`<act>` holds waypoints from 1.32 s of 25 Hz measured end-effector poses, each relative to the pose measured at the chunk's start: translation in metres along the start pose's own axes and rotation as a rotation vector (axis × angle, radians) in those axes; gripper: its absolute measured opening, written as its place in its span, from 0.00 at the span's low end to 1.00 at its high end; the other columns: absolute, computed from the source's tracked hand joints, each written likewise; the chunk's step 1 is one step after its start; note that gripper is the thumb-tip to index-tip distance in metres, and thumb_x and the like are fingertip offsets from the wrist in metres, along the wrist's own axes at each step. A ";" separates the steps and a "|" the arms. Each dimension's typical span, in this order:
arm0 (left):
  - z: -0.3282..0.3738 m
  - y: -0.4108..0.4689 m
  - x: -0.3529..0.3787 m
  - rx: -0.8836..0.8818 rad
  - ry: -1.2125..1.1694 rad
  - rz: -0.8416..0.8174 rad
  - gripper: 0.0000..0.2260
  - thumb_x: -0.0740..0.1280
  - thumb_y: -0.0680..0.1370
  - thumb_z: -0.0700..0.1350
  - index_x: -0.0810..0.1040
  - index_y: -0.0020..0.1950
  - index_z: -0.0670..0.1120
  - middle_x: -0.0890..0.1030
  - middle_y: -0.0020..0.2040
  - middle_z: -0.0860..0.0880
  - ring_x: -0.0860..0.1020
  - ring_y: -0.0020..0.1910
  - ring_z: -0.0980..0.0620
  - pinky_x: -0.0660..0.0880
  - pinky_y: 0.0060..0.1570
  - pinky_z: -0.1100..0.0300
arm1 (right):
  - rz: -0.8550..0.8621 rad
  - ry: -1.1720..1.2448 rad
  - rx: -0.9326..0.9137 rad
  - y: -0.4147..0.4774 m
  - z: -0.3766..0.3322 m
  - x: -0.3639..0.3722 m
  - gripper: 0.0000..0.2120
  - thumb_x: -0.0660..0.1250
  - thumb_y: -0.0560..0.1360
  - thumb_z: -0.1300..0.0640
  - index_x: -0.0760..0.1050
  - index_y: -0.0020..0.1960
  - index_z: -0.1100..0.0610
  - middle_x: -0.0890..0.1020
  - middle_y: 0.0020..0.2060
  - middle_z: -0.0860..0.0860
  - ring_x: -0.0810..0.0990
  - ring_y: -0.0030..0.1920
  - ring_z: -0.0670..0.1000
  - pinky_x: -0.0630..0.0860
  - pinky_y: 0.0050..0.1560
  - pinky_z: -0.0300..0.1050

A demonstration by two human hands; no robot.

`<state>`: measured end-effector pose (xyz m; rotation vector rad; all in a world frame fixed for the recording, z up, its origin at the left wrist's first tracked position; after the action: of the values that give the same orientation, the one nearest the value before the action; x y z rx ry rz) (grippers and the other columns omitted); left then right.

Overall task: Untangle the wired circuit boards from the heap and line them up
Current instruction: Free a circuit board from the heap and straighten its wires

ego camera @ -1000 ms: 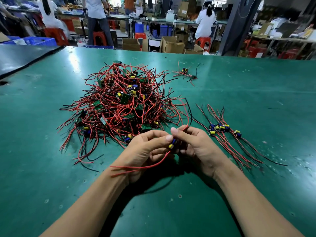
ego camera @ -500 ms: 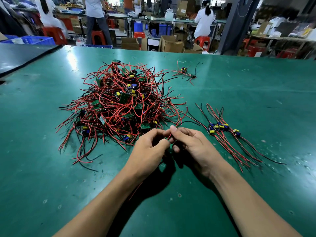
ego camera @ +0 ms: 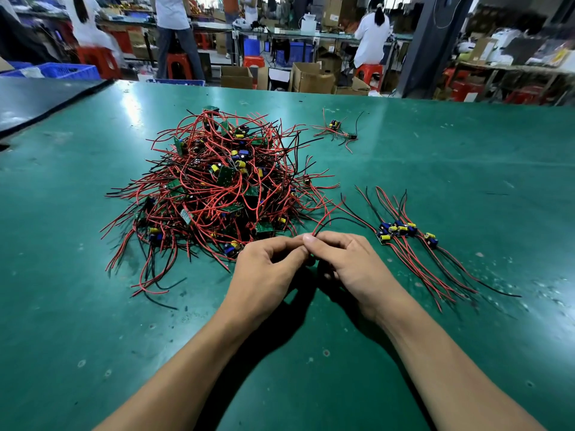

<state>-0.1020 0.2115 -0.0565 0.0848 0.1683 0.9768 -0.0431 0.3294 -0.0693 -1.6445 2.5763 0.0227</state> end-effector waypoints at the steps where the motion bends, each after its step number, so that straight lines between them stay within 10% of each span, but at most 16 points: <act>1: -0.001 0.001 0.001 -0.011 -0.017 -0.007 0.06 0.69 0.78 0.40 0.86 0.50 0.46 0.87 0.44 0.51 0.83 0.44 0.56 0.78 0.47 0.64 | 0.002 0.089 0.011 0.000 0.001 0.001 0.12 0.70 0.78 0.53 0.83 0.47 0.63 0.75 0.27 0.46 0.70 0.25 0.42 0.65 0.25 0.34; 11: -0.012 0.001 0.009 -0.165 -0.206 -0.099 0.08 0.68 0.79 0.39 0.85 0.44 0.41 0.85 0.38 0.42 0.76 0.33 0.49 0.72 0.31 0.62 | 0.017 0.355 0.093 0.002 0.010 0.002 0.11 0.78 0.64 0.50 0.78 0.35 0.54 0.70 0.23 0.47 0.63 0.22 0.44 0.64 0.24 0.36; 18: -0.011 0.001 0.008 -0.122 -0.116 -0.075 0.06 0.70 0.76 0.39 0.85 0.40 0.41 0.85 0.36 0.43 0.76 0.32 0.50 0.73 0.32 0.60 | 0.201 0.445 0.101 0.011 0.013 -0.020 0.09 0.72 0.75 0.58 0.77 0.51 0.62 0.70 0.24 0.46 0.62 0.21 0.42 0.60 0.22 0.35; 33: -0.011 0.001 0.010 -0.129 -0.157 -0.096 0.06 0.70 0.76 0.40 0.85 0.40 0.42 0.85 0.37 0.42 0.75 0.31 0.53 0.73 0.30 0.63 | 0.139 0.726 0.273 0.014 0.020 -0.017 0.11 0.67 0.77 0.55 0.78 0.39 0.60 0.67 0.26 0.47 0.59 0.18 0.41 0.57 0.17 0.33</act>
<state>-0.0992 0.2197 -0.0685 0.0343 -0.0353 0.8792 -0.0476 0.3523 -0.0886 -1.5636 2.9730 -1.0476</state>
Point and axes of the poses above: each hand's wrist, its own y-axis towards the middle knuckle, its own x-axis out of the palm, z = x × y, the point moved 10 cm from there along y, towards the middle knuckle
